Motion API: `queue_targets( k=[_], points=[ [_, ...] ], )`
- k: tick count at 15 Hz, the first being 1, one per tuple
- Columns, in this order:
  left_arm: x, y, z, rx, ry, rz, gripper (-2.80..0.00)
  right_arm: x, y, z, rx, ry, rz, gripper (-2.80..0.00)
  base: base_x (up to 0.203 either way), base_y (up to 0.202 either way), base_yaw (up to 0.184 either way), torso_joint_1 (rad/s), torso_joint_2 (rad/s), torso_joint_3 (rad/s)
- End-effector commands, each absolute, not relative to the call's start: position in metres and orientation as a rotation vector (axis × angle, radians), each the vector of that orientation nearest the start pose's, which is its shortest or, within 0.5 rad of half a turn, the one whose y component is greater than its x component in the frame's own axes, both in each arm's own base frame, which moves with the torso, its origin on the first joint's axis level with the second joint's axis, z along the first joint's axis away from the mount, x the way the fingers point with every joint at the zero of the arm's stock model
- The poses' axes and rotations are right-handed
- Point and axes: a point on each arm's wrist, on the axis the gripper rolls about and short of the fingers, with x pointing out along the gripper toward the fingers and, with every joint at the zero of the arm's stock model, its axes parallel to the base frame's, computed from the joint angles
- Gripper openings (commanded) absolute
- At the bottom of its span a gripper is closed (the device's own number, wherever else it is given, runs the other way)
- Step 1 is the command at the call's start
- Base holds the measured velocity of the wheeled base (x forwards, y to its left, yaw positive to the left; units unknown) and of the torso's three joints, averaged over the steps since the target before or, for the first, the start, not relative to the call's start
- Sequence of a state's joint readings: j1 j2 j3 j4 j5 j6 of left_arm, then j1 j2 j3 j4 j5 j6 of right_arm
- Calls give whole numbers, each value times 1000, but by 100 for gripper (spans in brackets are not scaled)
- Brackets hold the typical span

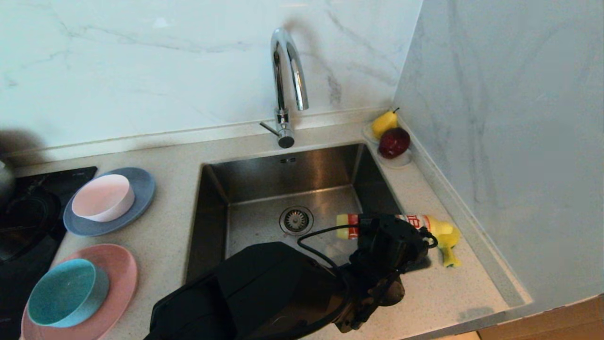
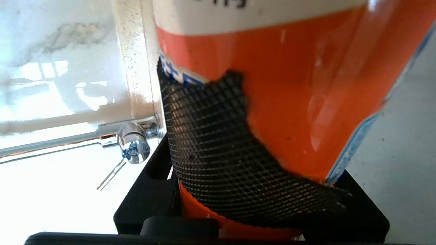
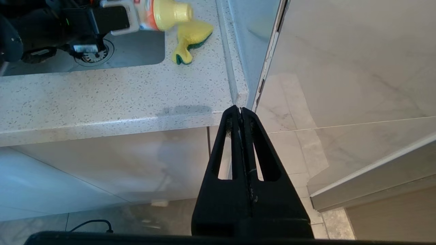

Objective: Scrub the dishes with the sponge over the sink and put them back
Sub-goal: Squeeze it onto the sponge, then place the dish soap on the table

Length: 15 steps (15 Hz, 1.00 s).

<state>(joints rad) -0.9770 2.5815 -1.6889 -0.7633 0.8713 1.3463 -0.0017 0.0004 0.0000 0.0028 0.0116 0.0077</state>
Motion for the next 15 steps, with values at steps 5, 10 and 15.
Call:
queue_targets(
  k=[5, 10, 15],
  points=[
    [302, -417, 68, 1401, -26, -116, -280, -23, 0, 75, 8, 3, 11, -280, 0, 0, 0, 0, 0, 0],
    [299, -414, 83, 1304, -80, -86, -280, -23, 0, 75, 8, 3, 11, -280, 0, 0, 0, 0, 0, 0],
    [294, -408, 121, 1134, -116, -73, -280, -23, 0, 75, 8, 3, 11, -280, 0, 0, 0, 0, 0, 0]
  ],
)
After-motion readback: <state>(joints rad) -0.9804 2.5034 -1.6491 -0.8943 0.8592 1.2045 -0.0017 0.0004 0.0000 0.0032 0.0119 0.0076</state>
